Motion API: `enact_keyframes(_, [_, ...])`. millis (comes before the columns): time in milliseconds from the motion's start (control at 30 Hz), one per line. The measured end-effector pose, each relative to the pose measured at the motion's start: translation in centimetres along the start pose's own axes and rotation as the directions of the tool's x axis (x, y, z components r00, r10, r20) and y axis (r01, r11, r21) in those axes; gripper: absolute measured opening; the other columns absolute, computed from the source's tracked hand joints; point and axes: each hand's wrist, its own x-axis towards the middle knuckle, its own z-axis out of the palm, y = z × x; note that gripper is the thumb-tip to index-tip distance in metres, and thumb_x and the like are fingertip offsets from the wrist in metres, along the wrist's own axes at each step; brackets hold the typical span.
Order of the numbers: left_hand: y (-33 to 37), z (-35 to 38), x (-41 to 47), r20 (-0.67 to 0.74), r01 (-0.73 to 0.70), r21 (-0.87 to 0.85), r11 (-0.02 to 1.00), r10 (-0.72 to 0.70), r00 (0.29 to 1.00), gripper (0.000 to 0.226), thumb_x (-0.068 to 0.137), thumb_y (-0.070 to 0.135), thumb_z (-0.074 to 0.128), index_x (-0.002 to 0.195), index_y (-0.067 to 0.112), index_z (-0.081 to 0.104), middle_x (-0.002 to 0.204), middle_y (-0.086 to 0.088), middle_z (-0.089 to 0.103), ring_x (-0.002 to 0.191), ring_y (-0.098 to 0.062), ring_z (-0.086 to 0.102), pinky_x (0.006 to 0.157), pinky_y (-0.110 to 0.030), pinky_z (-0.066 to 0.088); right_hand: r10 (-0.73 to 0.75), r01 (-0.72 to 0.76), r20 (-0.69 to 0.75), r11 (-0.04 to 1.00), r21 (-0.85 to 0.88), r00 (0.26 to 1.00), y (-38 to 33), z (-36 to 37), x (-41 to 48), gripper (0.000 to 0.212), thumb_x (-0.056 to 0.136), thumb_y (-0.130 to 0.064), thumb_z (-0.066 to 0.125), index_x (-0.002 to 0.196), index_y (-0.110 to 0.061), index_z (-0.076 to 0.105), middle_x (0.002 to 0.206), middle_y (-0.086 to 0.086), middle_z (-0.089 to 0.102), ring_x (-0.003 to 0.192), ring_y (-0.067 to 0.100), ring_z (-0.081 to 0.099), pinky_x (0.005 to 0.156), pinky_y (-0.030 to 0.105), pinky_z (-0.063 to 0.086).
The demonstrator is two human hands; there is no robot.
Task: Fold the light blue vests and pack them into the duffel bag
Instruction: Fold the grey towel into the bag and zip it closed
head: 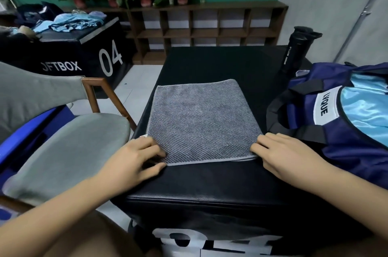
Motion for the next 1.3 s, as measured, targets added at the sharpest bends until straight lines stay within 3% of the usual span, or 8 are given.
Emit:
enact_keyframes(267, [-0.4,-1.0,0.5,0.088,-0.095,0.27,0.958,0.073,0.993,0.016,0.084,0.023,0.067,0.1,0.025,0.071,0.093,0.007,0.062,0.077,-0.021,0.062,0.059,-0.036,0.054,0.059,-0.08,0.129,0.984,0.16,0.99,0.6,0.1,0.8,0.048,0.073,-0.003,0.066,0.109,-0.031,0.05,0.101,-0.011,0.047,0.096,0.018,0.054,0.078,0.033,0.05])
enact_keyframes(500, [-0.5,-0.7,1.7,0.08,0.011,0.319,0.948,-0.039,0.996,0.014,0.08,0.023,0.052,0.09,0.021,0.062,0.083,0.005,0.056,0.072,-0.024,0.058,0.056,-0.035,0.047,0.023,-0.031,0.056,0.988,0.15,0.998,1.3,0.7,1.0,0.02,0.092,-0.017,0.062,0.106,-0.027,0.053,0.104,-0.009,0.05,0.096,0.018,0.053,0.086,0.036,0.049])
enact_keyframes(700, [0.1,-3.4,0.9,0.128,0.131,0.056,0.99,-0.137,0.982,0.014,0.079,0.024,0.059,0.089,0.03,0.052,0.085,0.016,0.052,0.08,-0.009,0.051,0.074,-0.027,0.045,0.102,-0.127,0.086,0.911,0.392,0.991,0.4,-2.5,0.8,0.024,0.092,-0.02,0.061,0.094,-0.037,0.044,0.09,-0.017,0.051,0.083,0.005,0.046,0.077,0.03,0.04])
enact_keyframes(800, [2.4,-6.7,0.3,0.134,0.251,-0.155,0.955,-0.232,0.964,0.019,0.081,0.017,0.062,0.087,0.035,0.058,0.086,0.013,0.065,0.078,-0.012,0.061,0.069,-0.025,0.046,0.161,-0.248,0.193,0.728,0.639,0.968,0.1,-5.8,0.2,0.016,0.086,-0.015,0.064,0.087,-0.029,0.056,0.076,-0.005,0.062,0.07,0.014,0.054,0.067,0.039,0.046])
enact_keyframes(900, [2.8,-8.8,0.4,0.104,0.292,-0.265,0.919,-0.274,0.956,0.018,0.088,0.013,0.064,0.092,0.03,0.064,0.09,0.006,0.072,0.076,-0.02,0.065,0.067,-0.036,0.053,0.278,-0.286,0.14,0.602,0.746,0.95,0.3,-7.6,0.3,0.019,0.087,-0.009,0.068,0.092,-0.027,0.064,0.078,-0.002,0.066,0.072,0.02,0.059,0.072,0.041,0.048])
enact_keyframes(1067, [0.1,-7.3,2.4,0.047,0.404,-0.334,0.852,-0.413,0.91,0.02,0.097,0.008,0.066,0.101,0.027,0.068,0.094,0.01,0.074,0.076,-0.01,0.065,0.069,-0.027,0.05,0.452,-0.415,0.16,0.552,0.723,0.878,1.3,-6.5,2.6,0.018,0.091,-0.018,0.07,0.096,-0.035,0.064,0.084,-0.006,0.073,0.072,0.015,0.062,0.077,0.041,0.052])
enact_keyframes(1200, [-2.1,-5.2,5.1,0.009,0.452,-0.435,0.779,-0.499,0.867,0.008,0.103,0.019,0.067,0.105,0.027,0.068,0.099,0.01,0.075,0.088,-0.01,0.07,0.081,-0.032,0.054,0.542,-0.547,0.232,0.543,0.637,0.808,1.9,-4.6,3.7,0.015,0.087,-0.023,0.068,0.09,-0.036,0.061,0.074,-0.005,0.071,0.071,0.017,0.065,0.075,0.043,0.056])
enact_keyframes(1300, [-2.8,-3.9,7.8,-0.011,0.45,-0.475,0.756,-0.517,0.856,0.003,0.105,0.028,0.066,0.106,0.03,0.068,0.098,0.012,0.077,0.09,-0.009,0.072,0.078,-0.034,0.057,0.588,-0.614,0.269,0.526,0.588,0.762,2.4,-3.7,4.4,0.011,0.088,-0.024,0.065,0.09,-0.034,0.06,0.076,-0.005,0.071,0.073,0.018,0.067,0.076,0.045,0.058])
